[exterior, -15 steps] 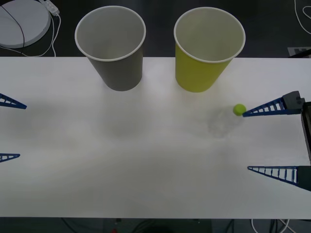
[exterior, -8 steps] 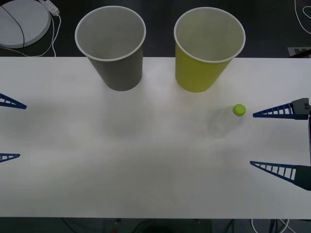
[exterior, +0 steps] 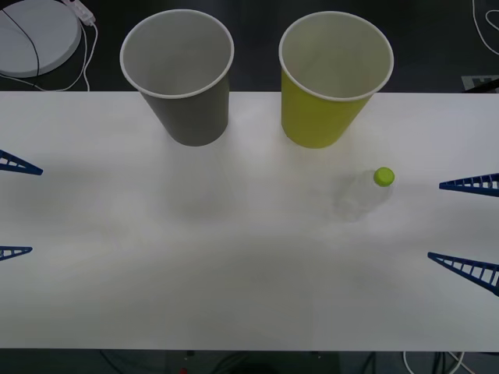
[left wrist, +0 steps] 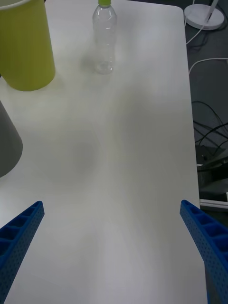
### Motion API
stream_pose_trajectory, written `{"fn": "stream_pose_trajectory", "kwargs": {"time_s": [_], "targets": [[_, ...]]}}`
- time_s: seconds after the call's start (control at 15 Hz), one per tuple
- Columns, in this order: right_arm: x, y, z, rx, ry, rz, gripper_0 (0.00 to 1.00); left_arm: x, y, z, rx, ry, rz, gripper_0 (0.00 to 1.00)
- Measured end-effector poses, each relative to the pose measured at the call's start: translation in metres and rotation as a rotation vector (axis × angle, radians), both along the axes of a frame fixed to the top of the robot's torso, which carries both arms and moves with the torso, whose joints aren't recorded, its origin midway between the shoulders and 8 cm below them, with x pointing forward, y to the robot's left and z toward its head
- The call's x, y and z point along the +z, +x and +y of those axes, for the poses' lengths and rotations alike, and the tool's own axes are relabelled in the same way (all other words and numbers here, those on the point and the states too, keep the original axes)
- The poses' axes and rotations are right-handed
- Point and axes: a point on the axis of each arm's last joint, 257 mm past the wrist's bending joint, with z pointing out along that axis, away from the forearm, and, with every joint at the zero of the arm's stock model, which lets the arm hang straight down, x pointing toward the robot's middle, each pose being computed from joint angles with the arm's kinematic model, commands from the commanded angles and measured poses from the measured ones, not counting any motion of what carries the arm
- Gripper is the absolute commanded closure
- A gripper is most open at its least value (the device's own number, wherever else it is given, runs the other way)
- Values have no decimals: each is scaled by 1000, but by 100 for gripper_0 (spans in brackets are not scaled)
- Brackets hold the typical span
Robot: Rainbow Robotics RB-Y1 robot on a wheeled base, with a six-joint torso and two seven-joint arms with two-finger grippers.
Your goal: Put the can into the green bin and the plastic bottle into the gray bin
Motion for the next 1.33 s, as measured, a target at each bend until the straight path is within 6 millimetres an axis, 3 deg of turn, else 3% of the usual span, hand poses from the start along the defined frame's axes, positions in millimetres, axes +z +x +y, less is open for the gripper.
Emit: {"fn": "stream_pose_trajectory", "kwargs": {"time_s": [0.73,1.07,1.33], "targets": [[-26,1,-86,-193,20,-55,0,0,0,0,0,0,0,0],[-40,-3,-106,-257,42,-37,0,0,0,0,0,0,0,0],[-55,-4,-105,-275,78,-9,0,0,0,0,0,0,0,0]]}}
